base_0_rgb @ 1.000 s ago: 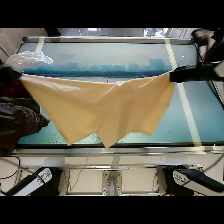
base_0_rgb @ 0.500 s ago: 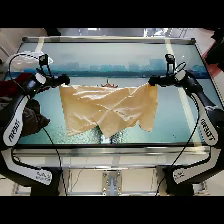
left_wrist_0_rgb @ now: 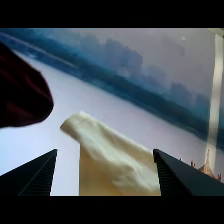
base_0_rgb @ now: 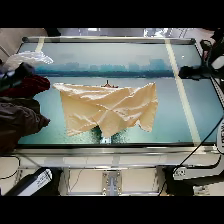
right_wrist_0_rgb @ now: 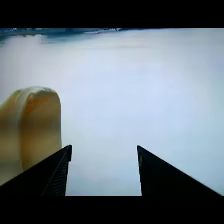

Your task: Fold the shirts.

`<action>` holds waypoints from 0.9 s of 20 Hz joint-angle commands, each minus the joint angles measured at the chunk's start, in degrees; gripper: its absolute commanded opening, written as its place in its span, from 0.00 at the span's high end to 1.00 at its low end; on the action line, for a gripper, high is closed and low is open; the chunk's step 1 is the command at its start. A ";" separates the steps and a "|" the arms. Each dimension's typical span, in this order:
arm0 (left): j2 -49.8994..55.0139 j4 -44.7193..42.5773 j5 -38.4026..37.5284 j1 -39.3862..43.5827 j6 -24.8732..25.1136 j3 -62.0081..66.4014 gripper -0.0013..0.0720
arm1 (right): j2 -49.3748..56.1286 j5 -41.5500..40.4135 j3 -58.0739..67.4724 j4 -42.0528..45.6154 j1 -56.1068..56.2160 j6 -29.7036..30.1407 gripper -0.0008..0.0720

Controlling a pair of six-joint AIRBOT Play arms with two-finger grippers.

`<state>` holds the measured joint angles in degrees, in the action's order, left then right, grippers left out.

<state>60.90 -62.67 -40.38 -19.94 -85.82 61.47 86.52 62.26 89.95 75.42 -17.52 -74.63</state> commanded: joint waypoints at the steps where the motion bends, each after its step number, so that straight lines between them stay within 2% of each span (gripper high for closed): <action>1: -20.55 0.72 -3.78 -8.07 -19.26 -24.70 0.03 | -4.74 6.93 -7.30 -6.99 -7.02 1.42 0.36; 2: -25.99 3.19 -3.41 -9.31 -25.38 -32.96 0.03 | -5.38 6.25 -10.43 -11.39 -8.17 2.16 0.36; 3: -30.36 7.58 -3.28 -10.19 -27.89 -39.80 0.03 | -5.35 5.99 -12.98 -16.02 -9.05 2.29 0.36; 6: -39.69 26.53 -3.17 -10.47 -28.52 -56.02 0.03 | -3.19 5.46 -17.64 -25.83 -9.64 4.31 0.36; 7: -41.79 29.24 -3.37 -10.40 -28.74 -59.23 0.03 | -2.10 5.53 -17.97 -28.09 -9.62 5.77 0.36; 9: -45.42 30.14 -5.44 -10.40 -32.92 -63.19 0.03 | -0.48 4.70 -17.99 -31.69 -9.62 6.88 0.36; 10: -46.49 29.94 -7.23 -10.40 -33.40 -64.17 0.03 | -0.31 3.72 -17.99 -32.85 -9.62 7.28 0.36; 13: -46.93 25.38 -12.41 -10.40 -33.35 -64.81 0.03 | -0.33 2.64 -17.92 -35.85 -9.62 9.73 0.36; 18: -46.84 19.78 -14.25 -10.40 -33.38 -64.85 0.07 | -0.33 2.69 -17.84 -36.59 -9.60 9.90 0.36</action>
<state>14.52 -39.16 -52.62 -30.28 -118.56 -2.74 86.06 65.12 72.16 40.34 -27.07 -65.39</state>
